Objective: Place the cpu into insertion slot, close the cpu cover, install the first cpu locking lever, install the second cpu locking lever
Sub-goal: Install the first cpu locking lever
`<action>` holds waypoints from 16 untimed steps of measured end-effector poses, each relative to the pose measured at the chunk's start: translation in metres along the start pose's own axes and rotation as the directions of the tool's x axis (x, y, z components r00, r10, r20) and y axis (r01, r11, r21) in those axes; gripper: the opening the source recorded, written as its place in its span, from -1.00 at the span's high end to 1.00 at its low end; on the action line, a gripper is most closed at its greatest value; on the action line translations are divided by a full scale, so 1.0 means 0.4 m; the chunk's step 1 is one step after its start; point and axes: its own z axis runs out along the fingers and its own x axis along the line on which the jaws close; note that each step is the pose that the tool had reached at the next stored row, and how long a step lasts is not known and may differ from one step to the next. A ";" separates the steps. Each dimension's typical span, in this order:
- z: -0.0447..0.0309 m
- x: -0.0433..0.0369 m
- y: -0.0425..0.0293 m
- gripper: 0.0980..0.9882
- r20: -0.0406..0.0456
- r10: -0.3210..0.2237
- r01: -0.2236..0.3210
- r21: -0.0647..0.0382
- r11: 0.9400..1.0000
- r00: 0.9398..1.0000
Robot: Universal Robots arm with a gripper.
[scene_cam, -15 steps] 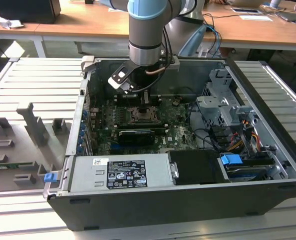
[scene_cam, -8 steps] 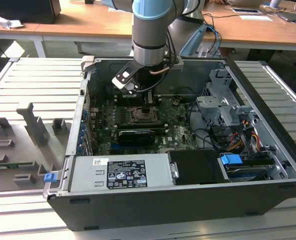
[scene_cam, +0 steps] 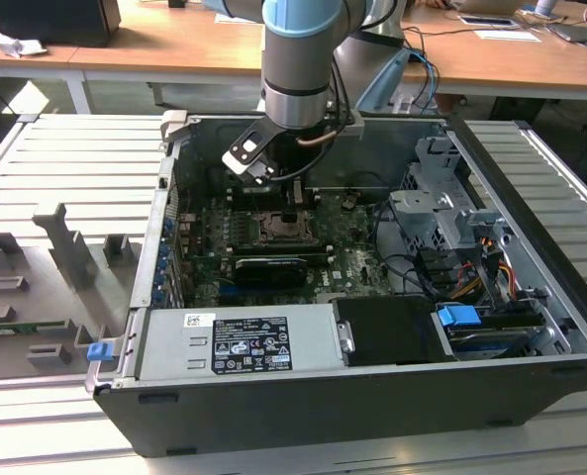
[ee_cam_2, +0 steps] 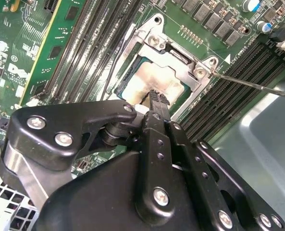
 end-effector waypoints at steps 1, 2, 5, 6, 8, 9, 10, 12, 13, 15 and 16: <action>0.000 0.000 0.000 0.98 0.000 0.000 0.000 0.000 1.000 1.000; -0.001 0.000 0.000 0.98 0.000 0.000 0.000 0.000 1.000 1.000; -0.003 0.000 0.000 0.98 0.000 0.000 0.000 0.000 1.000 1.000; -0.004 0.000 0.000 0.98 0.000 0.000 0.000 0.000 1.000 1.000; -0.009 0.000 0.000 0.98 0.000 0.000 0.000 0.000 1.000 1.000; -0.011 0.000 0.000 0.98 0.000 0.000 0.000 0.000 1.000 1.000; -0.014 0.000 0.000 0.98 0.000 0.000 0.000 0.000 1.000 1.000; -0.016 0.000 0.000 0.98 0.000 0.000 0.000 0.000 1.000 1.000; -0.017 0.000 0.000 0.98 0.000 0.000 0.000 0.000 1.000 1.000; -0.020 0.000 0.000 0.98 0.000 0.000 0.000 0.000 1.000 1.000; -0.021 0.000 0.000 0.98 0.000 0.000 0.000 0.000 1.000 1.000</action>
